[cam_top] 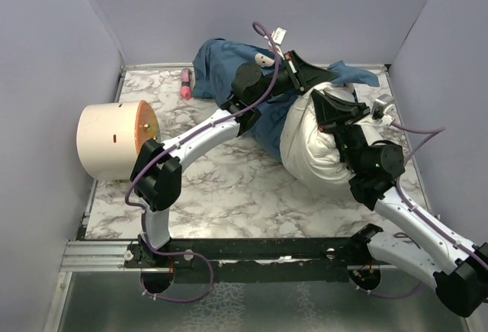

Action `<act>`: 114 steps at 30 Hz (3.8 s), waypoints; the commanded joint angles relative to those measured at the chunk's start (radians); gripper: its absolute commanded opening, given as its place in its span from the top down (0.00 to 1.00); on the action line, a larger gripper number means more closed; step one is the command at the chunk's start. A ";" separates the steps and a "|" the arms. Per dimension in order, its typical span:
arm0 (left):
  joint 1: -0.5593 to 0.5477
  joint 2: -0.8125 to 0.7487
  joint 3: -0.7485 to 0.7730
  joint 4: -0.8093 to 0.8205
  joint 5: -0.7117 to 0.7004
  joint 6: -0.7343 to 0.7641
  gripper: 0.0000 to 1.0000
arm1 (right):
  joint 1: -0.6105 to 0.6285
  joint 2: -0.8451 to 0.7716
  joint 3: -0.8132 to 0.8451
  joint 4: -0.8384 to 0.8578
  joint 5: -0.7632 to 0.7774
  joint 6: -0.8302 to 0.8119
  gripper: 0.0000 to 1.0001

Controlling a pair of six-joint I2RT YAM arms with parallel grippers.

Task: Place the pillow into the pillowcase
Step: Stuff the pillow into the pillowcase.

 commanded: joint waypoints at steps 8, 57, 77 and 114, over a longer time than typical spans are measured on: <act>0.047 -0.126 0.056 0.012 0.133 0.015 1.00 | 0.134 0.262 -0.051 0.021 -0.181 0.043 0.99; 0.013 -0.317 -0.231 -0.183 0.256 0.218 1.00 | -0.136 0.575 0.105 -0.168 -0.142 0.218 0.99; 0.344 -0.309 -0.506 0.081 0.303 0.034 1.00 | -0.232 -0.049 0.144 -0.691 -0.218 -0.108 0.06; -0.007 -0.141 -0.212 -0.100 0.335 0.175 1.00 | -0.342 0.312 0.094 -0.083 -0.515 0.103 0.99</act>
